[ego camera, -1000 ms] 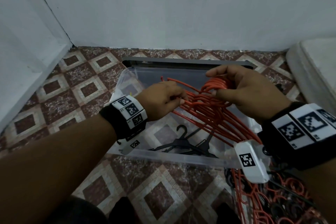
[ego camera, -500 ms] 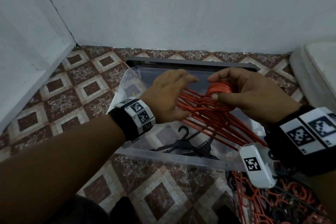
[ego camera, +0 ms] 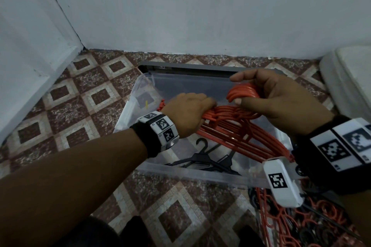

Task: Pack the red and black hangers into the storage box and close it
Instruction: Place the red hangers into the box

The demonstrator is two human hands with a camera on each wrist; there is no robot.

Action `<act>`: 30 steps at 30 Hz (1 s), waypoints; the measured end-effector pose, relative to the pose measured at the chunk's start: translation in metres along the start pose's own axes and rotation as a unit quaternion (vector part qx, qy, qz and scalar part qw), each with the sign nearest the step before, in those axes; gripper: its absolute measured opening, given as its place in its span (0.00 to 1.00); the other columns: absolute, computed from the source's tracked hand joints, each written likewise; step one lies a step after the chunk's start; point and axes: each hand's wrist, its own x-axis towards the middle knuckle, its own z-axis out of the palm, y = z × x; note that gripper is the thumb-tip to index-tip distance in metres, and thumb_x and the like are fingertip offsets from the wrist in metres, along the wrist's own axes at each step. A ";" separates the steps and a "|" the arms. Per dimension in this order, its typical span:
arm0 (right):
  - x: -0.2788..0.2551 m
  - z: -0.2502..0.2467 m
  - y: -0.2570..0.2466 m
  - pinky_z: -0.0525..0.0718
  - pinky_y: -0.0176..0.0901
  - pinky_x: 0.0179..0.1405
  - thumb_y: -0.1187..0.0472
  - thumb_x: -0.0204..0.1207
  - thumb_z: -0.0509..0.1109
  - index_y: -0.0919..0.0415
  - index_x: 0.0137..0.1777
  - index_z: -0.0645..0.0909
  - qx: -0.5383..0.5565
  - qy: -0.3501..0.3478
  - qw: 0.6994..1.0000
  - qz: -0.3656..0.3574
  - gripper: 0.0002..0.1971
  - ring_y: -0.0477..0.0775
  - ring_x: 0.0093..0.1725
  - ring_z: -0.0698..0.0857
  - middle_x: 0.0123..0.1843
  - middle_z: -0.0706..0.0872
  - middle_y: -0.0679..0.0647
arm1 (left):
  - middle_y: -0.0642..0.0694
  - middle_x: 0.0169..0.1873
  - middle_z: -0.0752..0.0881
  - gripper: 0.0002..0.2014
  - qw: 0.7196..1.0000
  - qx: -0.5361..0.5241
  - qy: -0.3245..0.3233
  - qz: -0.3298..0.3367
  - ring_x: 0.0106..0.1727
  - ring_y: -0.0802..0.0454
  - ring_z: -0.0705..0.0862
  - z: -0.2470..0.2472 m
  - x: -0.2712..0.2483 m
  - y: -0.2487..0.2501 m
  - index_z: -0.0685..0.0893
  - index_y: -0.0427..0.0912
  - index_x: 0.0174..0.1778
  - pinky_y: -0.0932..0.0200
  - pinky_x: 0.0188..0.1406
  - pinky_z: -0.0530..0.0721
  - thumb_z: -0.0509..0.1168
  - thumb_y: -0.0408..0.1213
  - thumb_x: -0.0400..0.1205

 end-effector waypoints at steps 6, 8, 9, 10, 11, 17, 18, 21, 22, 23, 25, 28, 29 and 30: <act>-0.006 -0.007 0.014 0.74 0.35 0.61 0.38 0.64 0.78 0.36 0.77 0.64 -0.245 -0.039 0.966 0.071 0.41 0.35 0.65 0.78 0.68 0.78 0.37 | 0.46 0.52 0.83 0.15 0.995 -0.085 0.017 -0.057 0.54 0.44 0.81 -0.009 -0.002 -0.011 0.79 0.47 0.63 0.47 0.54 0.79 0.62 0.37 0.80; -0.007 -0.002 0.023 0.81 0.47 0.62 0.49 0.72 0.74 0.42 0.78 0.66 -0.324 -0.051 0.937 0.121 0.34 0.47 0.63 0.81 0.67 0.80 0.47 | 0.46 0.50 0.83 0.12 0.991 -0.115 0.030 -0.069 0.52 0.44 0.81 -0.013 -0.004 -0.014 0.80 0.46 0.59 0.50 0.51 0.79 0.60 0.36 0.80; -0.006 0.001 0.027 0.83 0.52 0.59 0.52 0.75 0.70 0.44 0.74 0.71 -0.367 -0.040 0.921 0.126 0.26 0.53 0.58 0.83 0.63 0.82 0.50 | 0.46 0.49 0.83 0.10 0.989 -0.127 0.034 -0.070 0.50 0.44 0.81 -0.014 -0.005 -0.015 0.79 0.45 0.55 0.51 0.48 0.79 0.60 0.35 0.80; -0.005 0.004 0.030 0.84 0.54 0.54 0.55 0.78 0.67 0.45 0.67 0.75 -0.401 -0.022 0.908 0.121 0.17 0.56 0.54 0.84 0.57 0.83 0.51 | 0.46 0.47 0.82 0.08 0.988 -0.133 0.034 -0.073 0.48 0.44 0.81 -0.014 -0.006 -0.015 0.79 0.45 0.53 0.51 0.46 0.78 0.60 0.35 0.80; -0.003 0.006 0.032 0.84 0.52 0.48 0.56 0.80 0.64 0.47 0.60 0.77 -0.419 -0.001 0.901 0.113 0.10 0.58 0.50 0.84 0.51 0.83 0.51 | 0.47 0.45 0.82 0.06 0.987 -0.135 0.031 -0.076 0.47 0.44 0.81 -0.015 -0.007 -0.014 0.78 0.45 0.51 0.51 0.44 0.78 0.60 0.34 0.80; 0.002 0.014 0.039 0.73 0.44 0.34 0.54 0.81 0.60 0.46 0.48 0.74 -0.441 -0.012 0.891 0.103 0.03 0.54 0.37 0.78 0.40 0.80 0.48 | 0.43 0.49 0.84 0.07 0.986 -0.102 -0.048 -0.126 0.49 0.42 0.82 -0.009 -0.010 -0.014 0.77 0.44 0.55 0.46 0.50 0.81 0.58 0.37 0.83; 0.002 0.016 0.041 0.75 0.45 0.36 0.54 0.81 0.60 0.46 0.48 0.75 -0.445 -0.023 0.888 0.112 0.03 0.56 0.39 0.80 0.41 0.81 0.49 | 0.42 0.50 0.84 0.08 0.985 -0.073 -0.076 -0.138 0.49 0.41 0.82 -0.007 -0.010 -0.014 0.77 0.45 0.57 0.46 0.50 0.82 0.58 0.39 0.84; 0.005 0.024 0.046 0.82 0.49 0.43 0.55 0.81 0.60 0.49 0.49 0.76 -0.452 -0.051 0.882 0.125 0.04 0.58 0.45 0.83 0.43 0.84 0.52 | 0.42 0.47 0.85 0.09 0.982 -0.005 -0.107 -0.153 0.42 0.42 0.81 0.002 -0.011 -0.015 0.76 0.45 0.58 0.52 0.39 0.78 0.56 0.42 0.86; 0.006 0.026 0.048 0.82 0.49 0.44 0.55 0.81 0.60 0.49 0.49 0.77 -0.452 -0.059 0.880 0.134 0.04 0.59 0.46 0.84 0.43 0.84 0.52 | 0.41 0.46 0.85 0.09 0.982 0.002 -0.107 -0.153 0.39 0.43 0.80 0.006 -0.012 -0.014 0.76 0.45 0.58 0.53 0.36 0.76 0.56 0.42 0.86; 0.008 0.027 0.050 0.81 0.49 0.45 0.55 0.81 0.60 0.49 0.48 0.77 -0.452 -0.069 0.877 0.146 0.04 0.59 0.46 0.84 0.44 0.84 0.52 | 0.41 0.46 0.86 0.09 0.982 0.005 -0.109 -0.153 0.39 0.43 0.81 0.012 -0.012 -0.013 0.76 0.45 0.59 0.53 0.35 0.75 0.56 0.41 0.86; 0.016 0.032 0.055 0.81 0.48 0.46 0.55 0.81 0.60 0.48 0.48 0.77 -0.452 -0.093 0.870 0.172 0.04 0.59 0.49 0.84 0.46 0.84 0.52 | 0.41 0.46 0.86 0.10 0.980 0.012 -0.125 -0.157 0.42 0.40 0.84 0.024 -0.012 -0.015 0.76 0.45 0.61 0.52 0.36 0.78 0.57 0.39 0.86; 0.033 0.041 0.069 0.83 0.48 0.51 0.52 0.82 0.61 0.46 0.49 0.76 -0.457 -0.129 0.860 0.188 0.03 0.58 0.51 0.85 0.48 0.85 0.51 | 0.40 0.50 0.86 0.12 0.973 -0.010 -0.159 -0.170 0.47 0.38 0.85 0.043 -0.010 -0.028 0.78 0.43 0.64 0.47 0.46 0.85 0.58 0.37 0.86; 0.040 0.045 0.075 0.82 0.47 0.49 0.50 0.81 0.61 0.45 0.49 0.76 -0.465 -0.133 0.856 0.182 0.03 0.57 0.51 0.85 0.48 0.85 0.50 | 0.39 0.51 0.86 0.12 0.973 -0.012 -0.162 -0.161 0.50 0.38 0.85 0.050 -0.010 -0.035 0.79 0.42 0.64 0.47 0.50 0.85 0.58 0.37 0.86; 0.047 0.048 0.080 0.79 0.46 0.47 0.48 0.81 0.62 0.44 0.50 0.77 -0.474 -0.133 0.853 0.175 0.04 0.56 0.51 0.85 0.49 0.85 0.49 | 0.38 0.53 0.86 0.12 0.976 -0.009 -0.162 -0.147 0.53 0.37 0.85 0.056 -0.008 -0.043 0.80 0.41 0.64 0.48 0.53 0.83 0.58 0.37 0.87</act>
